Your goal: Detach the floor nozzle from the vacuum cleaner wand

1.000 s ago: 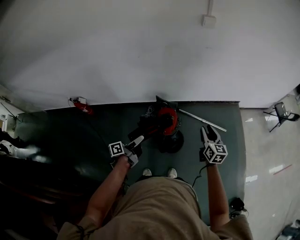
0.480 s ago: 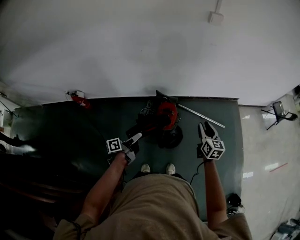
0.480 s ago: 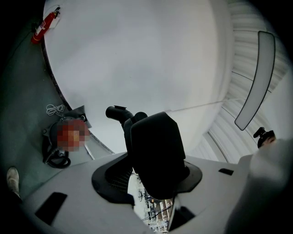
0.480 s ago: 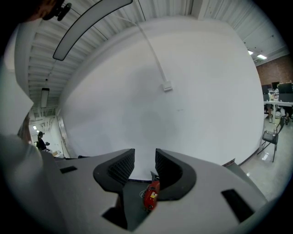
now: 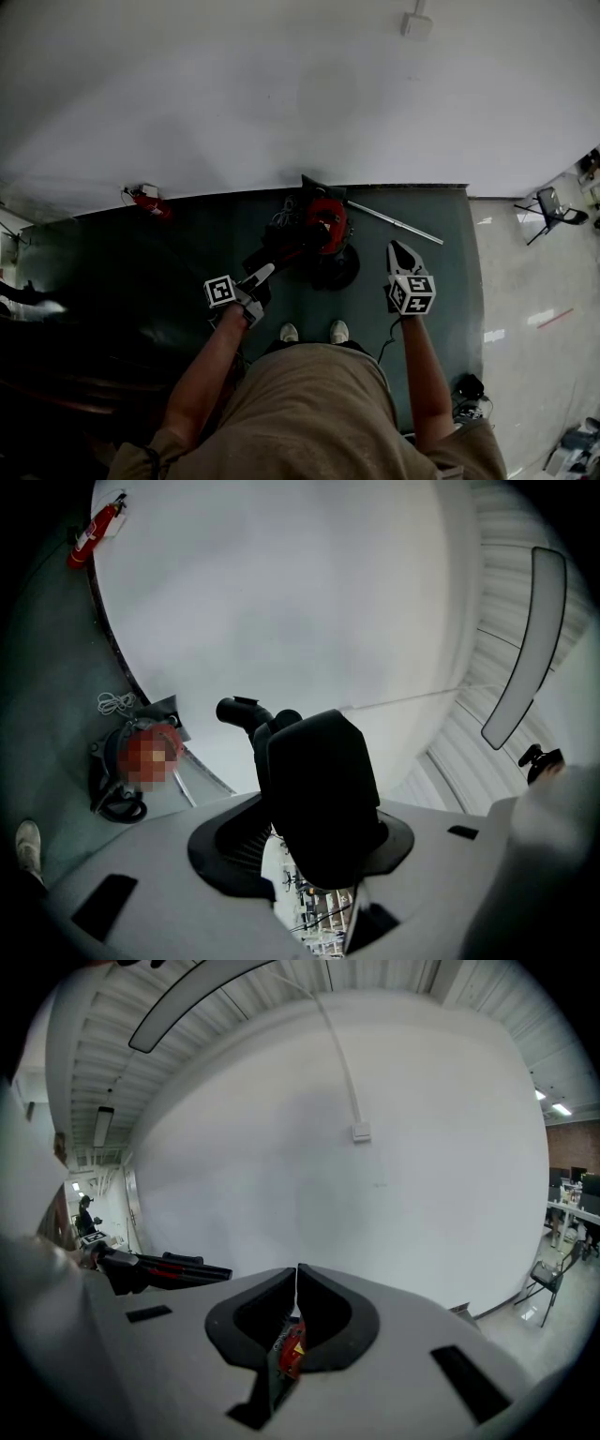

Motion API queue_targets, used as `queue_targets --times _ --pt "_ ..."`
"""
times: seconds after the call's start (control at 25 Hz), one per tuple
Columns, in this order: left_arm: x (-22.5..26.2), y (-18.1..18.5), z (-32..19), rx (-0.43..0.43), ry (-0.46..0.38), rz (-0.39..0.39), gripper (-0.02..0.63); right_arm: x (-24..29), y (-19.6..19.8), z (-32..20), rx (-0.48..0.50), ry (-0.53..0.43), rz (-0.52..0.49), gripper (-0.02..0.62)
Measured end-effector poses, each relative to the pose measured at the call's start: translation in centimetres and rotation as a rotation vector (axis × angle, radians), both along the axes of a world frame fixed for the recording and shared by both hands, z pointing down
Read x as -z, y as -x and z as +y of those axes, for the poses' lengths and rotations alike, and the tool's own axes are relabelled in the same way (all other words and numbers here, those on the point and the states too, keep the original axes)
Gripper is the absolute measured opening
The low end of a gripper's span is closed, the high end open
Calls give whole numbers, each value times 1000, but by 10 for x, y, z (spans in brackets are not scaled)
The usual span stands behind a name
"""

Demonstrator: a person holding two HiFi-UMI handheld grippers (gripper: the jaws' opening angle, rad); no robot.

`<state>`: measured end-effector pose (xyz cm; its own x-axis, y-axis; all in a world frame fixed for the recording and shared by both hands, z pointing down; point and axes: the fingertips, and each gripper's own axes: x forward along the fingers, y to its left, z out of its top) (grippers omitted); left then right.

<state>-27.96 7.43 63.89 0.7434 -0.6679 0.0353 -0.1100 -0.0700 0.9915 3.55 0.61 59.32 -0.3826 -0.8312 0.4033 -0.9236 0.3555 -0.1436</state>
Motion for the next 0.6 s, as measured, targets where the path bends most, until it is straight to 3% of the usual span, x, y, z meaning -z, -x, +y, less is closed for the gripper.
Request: queue_targets --times 0.6 --pt "4 -16 11 1 9 37 199 3 -11 24 -15 -3 -19 14"
